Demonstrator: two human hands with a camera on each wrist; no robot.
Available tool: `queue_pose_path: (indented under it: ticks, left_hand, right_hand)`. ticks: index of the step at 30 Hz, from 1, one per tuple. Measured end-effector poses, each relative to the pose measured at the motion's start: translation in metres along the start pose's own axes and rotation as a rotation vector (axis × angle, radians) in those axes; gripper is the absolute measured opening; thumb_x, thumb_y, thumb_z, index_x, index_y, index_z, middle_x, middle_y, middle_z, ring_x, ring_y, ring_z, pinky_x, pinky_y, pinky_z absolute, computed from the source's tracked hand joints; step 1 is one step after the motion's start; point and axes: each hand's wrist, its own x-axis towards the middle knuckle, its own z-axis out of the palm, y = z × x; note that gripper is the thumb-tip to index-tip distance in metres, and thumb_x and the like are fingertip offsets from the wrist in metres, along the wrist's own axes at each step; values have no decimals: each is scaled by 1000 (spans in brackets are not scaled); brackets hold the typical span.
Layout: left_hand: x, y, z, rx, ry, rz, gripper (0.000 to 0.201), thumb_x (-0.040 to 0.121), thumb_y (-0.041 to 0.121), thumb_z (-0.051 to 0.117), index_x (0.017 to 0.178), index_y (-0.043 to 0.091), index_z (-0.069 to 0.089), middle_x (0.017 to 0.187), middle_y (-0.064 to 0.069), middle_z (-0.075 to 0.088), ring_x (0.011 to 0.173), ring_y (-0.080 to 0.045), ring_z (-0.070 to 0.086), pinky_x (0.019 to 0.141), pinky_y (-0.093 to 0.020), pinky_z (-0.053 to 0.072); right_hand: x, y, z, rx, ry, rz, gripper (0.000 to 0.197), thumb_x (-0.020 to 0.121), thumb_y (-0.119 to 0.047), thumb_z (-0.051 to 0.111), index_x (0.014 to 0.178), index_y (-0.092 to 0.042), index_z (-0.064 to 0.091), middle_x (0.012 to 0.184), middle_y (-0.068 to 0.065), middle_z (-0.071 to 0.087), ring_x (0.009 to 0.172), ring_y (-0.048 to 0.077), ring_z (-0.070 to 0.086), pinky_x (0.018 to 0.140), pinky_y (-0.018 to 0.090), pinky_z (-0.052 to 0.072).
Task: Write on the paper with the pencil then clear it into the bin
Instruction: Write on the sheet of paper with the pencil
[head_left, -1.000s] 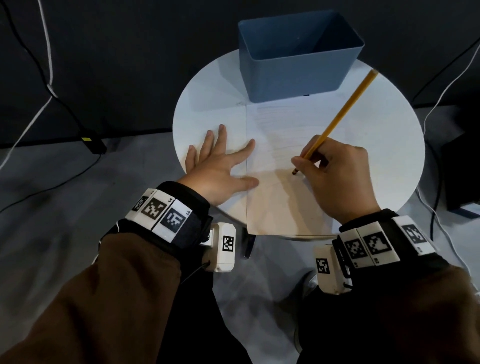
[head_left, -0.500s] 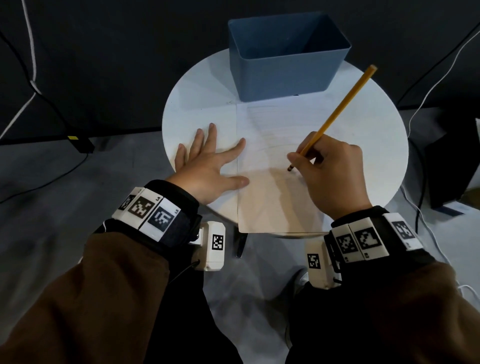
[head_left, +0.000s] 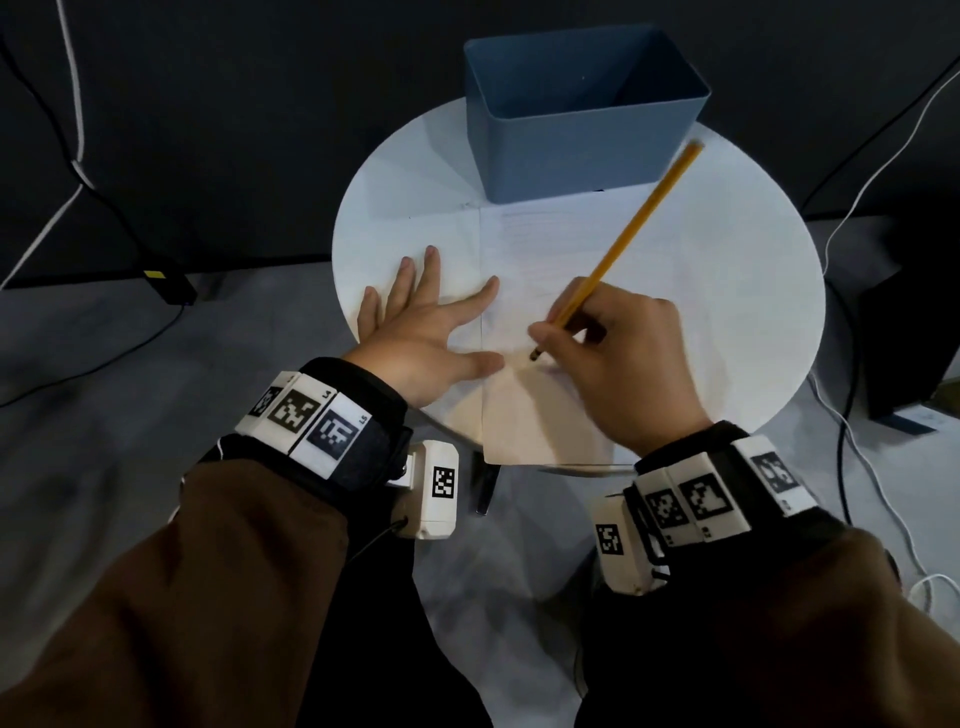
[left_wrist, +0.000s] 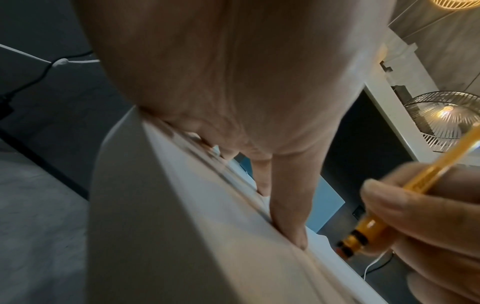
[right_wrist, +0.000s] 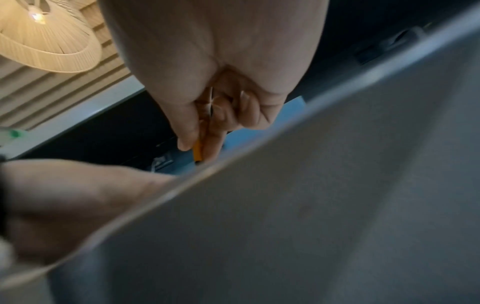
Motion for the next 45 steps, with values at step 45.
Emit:
queue_pose_path:
  ticks: [45]
  left_hand:
    - [-2,-3,1,-49,15,27,75,90,62,58,149,61,13,161,9,-29,145,-9,-33,119,-41,-20]
  right_hand:
    - [-5,21,-12,-79,13,42,18,88,-19,78,75,-21,66,64,-18,63,64,-2,61,61,12,43]
